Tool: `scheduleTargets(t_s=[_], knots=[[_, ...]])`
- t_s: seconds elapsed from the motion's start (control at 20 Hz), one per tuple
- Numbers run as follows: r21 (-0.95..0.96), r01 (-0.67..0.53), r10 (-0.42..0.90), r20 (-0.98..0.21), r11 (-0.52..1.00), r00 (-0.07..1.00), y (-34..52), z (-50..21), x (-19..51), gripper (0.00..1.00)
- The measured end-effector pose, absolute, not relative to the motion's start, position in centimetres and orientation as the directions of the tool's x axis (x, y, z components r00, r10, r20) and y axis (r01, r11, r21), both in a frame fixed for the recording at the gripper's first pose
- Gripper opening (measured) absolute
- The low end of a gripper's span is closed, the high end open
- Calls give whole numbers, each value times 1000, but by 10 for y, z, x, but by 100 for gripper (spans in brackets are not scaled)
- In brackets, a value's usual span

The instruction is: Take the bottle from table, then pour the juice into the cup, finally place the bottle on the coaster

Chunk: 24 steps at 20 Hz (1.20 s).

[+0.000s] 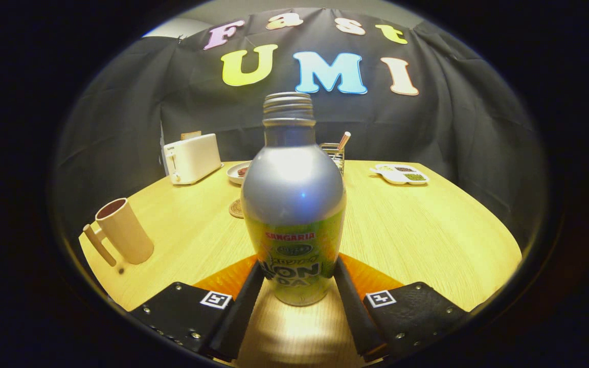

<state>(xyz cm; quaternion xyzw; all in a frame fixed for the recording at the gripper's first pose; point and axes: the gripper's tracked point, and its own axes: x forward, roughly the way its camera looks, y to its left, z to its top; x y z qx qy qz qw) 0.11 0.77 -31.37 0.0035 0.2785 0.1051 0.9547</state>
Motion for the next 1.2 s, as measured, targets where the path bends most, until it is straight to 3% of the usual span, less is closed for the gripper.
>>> scheduleTargets(t_s=[1.2], knots=[[-299, -454, 226, -566, 839, 792, 78, -251, 8, 78]])
